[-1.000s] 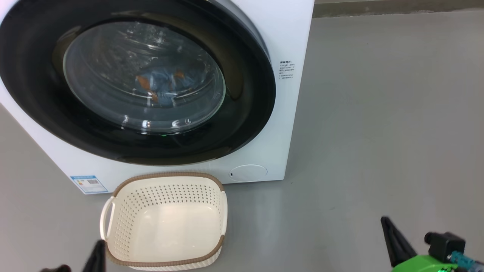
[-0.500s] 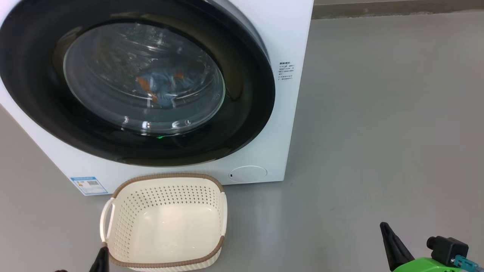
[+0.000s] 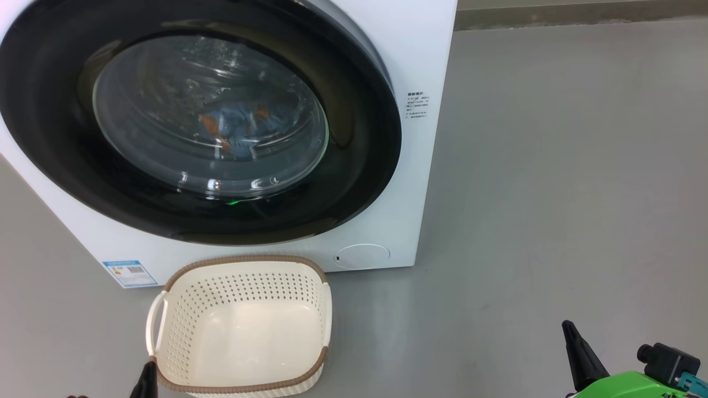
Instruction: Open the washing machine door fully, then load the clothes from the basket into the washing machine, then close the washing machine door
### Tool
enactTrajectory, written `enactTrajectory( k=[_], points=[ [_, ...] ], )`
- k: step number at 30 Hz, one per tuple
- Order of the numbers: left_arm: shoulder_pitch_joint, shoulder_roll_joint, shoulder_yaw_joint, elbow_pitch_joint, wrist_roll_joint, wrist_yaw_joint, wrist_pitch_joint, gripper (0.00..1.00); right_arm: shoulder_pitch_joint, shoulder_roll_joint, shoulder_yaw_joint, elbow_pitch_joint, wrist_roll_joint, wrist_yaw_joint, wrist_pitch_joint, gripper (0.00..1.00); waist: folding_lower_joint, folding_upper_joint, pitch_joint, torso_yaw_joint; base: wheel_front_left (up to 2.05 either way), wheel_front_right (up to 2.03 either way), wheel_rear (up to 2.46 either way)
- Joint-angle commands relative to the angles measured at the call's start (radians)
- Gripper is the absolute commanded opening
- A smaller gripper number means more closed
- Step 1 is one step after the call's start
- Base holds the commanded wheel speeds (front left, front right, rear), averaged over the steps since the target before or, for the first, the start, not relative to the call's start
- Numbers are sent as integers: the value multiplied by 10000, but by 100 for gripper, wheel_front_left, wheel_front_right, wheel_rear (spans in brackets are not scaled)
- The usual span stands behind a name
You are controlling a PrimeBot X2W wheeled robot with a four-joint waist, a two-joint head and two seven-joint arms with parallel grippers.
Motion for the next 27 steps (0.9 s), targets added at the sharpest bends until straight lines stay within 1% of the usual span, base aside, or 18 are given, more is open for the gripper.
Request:
enactTrajectory(
  k=[1,27],
  points=[
    [-448,119,214,-260,-241,-9,61,0,-285,-62,-29,-301,292,-15,76,0,-2,0,-4,-2,0,0,0],
    [-781,-162,624,-396,-2629,-14,823,0,-396,160,-312,-736,2769,-28,846,0,-2,0,-83,-39,0,0,0]
  ],
)
